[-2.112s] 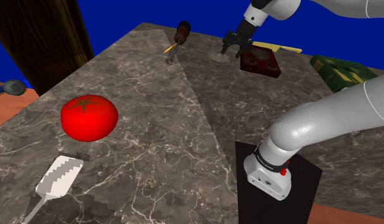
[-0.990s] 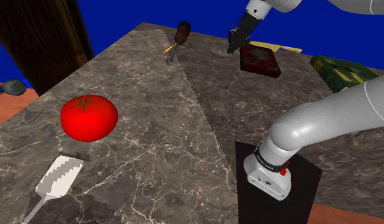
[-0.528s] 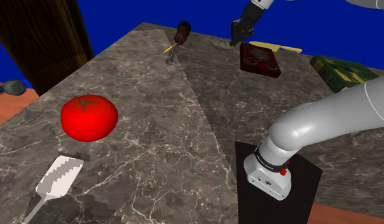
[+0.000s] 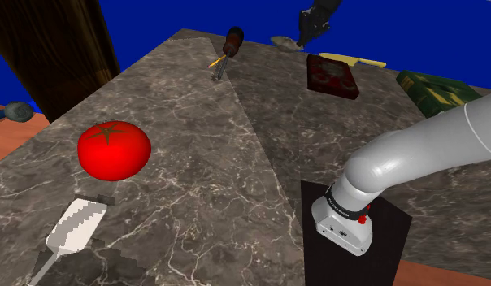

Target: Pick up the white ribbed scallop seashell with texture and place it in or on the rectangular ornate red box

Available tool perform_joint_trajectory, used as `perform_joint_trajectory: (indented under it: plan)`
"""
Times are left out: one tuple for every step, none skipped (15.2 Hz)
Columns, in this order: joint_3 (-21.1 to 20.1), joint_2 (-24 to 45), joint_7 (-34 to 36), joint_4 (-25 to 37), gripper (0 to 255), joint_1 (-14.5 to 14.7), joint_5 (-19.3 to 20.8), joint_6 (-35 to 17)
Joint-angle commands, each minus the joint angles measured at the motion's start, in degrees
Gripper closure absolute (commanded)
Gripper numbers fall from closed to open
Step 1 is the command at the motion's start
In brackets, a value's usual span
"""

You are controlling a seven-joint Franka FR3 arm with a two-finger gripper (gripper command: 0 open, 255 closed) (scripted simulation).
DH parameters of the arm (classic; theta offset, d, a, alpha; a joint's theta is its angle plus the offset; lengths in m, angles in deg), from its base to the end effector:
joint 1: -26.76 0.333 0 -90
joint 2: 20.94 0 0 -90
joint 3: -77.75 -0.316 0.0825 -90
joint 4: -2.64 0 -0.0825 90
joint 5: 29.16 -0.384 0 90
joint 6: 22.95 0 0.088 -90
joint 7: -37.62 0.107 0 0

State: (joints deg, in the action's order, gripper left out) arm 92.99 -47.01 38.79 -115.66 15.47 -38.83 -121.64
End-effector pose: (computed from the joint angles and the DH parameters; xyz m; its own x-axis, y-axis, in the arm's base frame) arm 0.3782 -0.1962 0.6194 0.8775 -0.4717 0.0871 -0.4323 -0.8564 -0.2823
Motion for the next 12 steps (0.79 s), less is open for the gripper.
perform_joint_trajectory:
  plan:
    - [0.03,0.23,0.27,1.75,255,0.05,0.0,1.53]
    - [0.02,0.24,0.29,1.9,255,0.06,0.0,1.65]
    - [1.06,0.17,-0.96,2.28,255,-0.38,0.33,2.37]
    - [2.1,0.16,-2.23,2.72,255,-0.8,0.66,3.09]
    - [3.15,0.21,-3.51,3.23,255,-1.22,0.98,3.81]
    - [4.22,0.33,-4.81,3.81,255,-1.62,1.3,4.53]
    - [5.31,0.51,-6.12,4.45,255,-2.0,1.6,5.25]
    - [6.42,0.76,-7.44,5.15,255,-2.36,1.89,5.97]
    - [7.55,1.08,-8.79,5.92,255,-2.71,2.15,6.69]
    - [8.69,1.47,-10.15,6.76,255,-3.04,2.39,7.4]
    - [9.86,1.93,-11.53,7.67,255,-3.35,2.6,8.12]
    - [11.04,2.46,-12.94,8.65,255,-3.65,2.78,8.85]
